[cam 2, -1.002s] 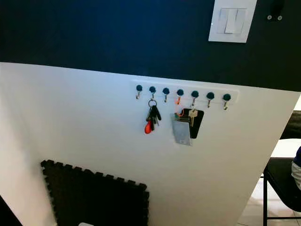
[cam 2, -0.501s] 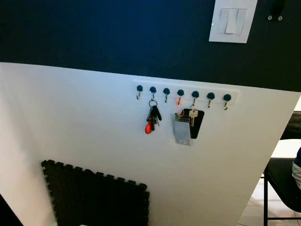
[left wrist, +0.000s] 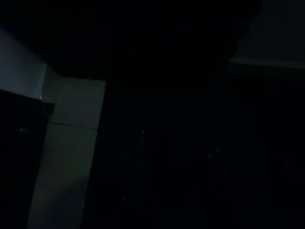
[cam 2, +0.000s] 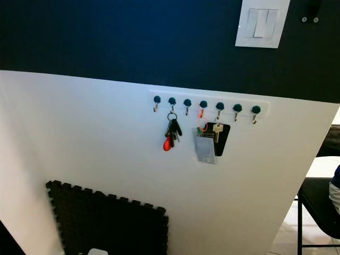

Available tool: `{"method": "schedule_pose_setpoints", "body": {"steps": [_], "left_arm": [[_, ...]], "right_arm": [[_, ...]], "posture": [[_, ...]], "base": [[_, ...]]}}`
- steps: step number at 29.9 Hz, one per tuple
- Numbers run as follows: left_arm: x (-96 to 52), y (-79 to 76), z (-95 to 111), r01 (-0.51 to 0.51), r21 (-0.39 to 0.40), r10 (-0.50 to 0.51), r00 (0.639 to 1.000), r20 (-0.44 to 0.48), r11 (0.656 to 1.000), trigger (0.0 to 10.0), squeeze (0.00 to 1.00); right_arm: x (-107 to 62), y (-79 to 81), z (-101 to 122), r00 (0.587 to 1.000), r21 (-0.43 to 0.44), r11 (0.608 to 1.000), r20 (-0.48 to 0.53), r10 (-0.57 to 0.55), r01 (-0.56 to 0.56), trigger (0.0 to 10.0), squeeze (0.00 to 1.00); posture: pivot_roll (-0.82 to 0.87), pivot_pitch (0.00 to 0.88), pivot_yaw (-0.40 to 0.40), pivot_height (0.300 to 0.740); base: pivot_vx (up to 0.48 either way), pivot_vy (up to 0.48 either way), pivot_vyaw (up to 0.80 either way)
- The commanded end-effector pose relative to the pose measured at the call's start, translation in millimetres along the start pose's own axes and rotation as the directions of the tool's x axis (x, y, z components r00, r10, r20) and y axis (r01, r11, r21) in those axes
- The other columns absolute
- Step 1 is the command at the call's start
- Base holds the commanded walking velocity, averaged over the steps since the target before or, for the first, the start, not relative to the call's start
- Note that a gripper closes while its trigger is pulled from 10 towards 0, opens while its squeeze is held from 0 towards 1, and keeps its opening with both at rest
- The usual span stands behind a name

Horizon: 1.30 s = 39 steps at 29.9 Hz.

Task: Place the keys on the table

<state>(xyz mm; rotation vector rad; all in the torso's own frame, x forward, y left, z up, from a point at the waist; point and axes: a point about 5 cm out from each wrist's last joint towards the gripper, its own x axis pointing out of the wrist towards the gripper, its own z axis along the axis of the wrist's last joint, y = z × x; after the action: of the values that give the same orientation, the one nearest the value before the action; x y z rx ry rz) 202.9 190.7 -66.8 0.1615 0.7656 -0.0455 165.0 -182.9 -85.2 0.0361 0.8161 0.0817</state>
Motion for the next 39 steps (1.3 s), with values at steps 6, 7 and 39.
{"method": "schedule_pose_setpoints", "body": {"steps": [6, 7, 39], "left_arm": [[1.4, -4.8, 1.5, 0.026, 0.039, -0.026, 1.000, -0.008, 0.999, 10.0, 0.00], [1.4, -4.8, 1.5, 0.026, 0.039, -0.026, 1.000, -0.008, 0.999, 10.0, 0.00], [-0.9, -5.6, -6.4, 0.014, -0.014, -0.015, 0.999, -0.029, 1.000, 10.0, 0.00]], "right_arm": [[-0.2, -6.3, 2.9, 0.999, -0.001, 0.999, 0.011, -0.035, 0.035, 10.0, 0.00], [-0.2, -6.3, 2.9, 0.999, -0.001, 0.999, 0.011, -0.035, 0.035, 10.0, 0.00], [0.6, -1.7, 4.7, 1.000, -0.011, 1.000, 0.025, -0.009, 0.009, 10.0, 0.00]], "posture": [[0.03, 0.000, 0.017, 0.740], [0.03, 0.000, 0.017, 0.740], [0.07, 0.020, -0.012, 0.740]], "base": [[0.000, 0.000, 0.00], [0.000, 0.000, 0.00], [0.000, 0.000, 0.00]]}}
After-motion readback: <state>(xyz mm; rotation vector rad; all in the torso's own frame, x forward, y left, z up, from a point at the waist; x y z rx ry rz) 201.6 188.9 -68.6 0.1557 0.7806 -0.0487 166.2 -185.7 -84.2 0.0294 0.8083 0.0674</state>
